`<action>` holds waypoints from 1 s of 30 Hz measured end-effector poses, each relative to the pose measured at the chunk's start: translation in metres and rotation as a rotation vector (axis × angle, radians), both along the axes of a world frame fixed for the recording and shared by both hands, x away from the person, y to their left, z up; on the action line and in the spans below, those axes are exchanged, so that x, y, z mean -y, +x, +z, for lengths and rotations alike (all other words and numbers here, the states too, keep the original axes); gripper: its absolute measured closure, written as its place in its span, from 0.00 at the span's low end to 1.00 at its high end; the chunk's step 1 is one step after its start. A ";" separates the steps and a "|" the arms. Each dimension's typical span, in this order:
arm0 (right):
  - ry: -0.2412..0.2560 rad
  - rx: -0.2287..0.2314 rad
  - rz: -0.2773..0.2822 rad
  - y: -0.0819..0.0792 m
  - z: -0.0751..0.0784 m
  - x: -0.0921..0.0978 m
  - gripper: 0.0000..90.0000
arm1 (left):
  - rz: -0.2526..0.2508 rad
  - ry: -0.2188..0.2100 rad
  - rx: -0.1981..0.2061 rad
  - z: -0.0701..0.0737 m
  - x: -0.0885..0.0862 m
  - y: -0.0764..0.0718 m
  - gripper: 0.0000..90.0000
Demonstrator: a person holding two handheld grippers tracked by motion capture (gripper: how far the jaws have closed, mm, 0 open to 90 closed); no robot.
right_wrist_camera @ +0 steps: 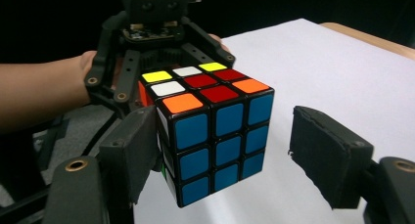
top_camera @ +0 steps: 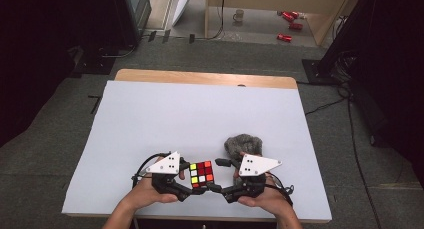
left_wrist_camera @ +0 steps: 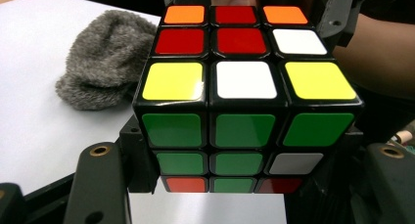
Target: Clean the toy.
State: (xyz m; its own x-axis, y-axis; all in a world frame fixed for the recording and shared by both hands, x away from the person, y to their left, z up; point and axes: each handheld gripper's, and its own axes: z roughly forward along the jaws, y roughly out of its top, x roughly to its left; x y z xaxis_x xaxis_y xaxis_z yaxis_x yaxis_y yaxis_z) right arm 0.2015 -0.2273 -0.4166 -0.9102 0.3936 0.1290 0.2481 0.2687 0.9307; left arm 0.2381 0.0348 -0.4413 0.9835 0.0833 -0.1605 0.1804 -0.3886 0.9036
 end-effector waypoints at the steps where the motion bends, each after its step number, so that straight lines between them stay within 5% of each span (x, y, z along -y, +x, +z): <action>1: -0.001 0.000 0.009 0.000 0.000 -0.001 0.30 | -0.005 0.000 0.004 0.000 0.000 0.000 0.38; 30: 0.059 -0.036 0.139 -0.002 -0.007 0.000 0.32 | -0.126 -0.004 -0.020 -0.002 0.002 -0.004 0.38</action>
State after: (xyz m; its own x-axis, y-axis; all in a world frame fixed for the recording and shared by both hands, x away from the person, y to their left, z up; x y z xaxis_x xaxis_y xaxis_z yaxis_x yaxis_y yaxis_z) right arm 0.2000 -0.2269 -0.4240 -0.9498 0.2546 0.1820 0.2461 0.2483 0.9369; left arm 0.2339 0.0327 -0.4437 0.9827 -0.0416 -0.1802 0.1482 -0.4057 0.9019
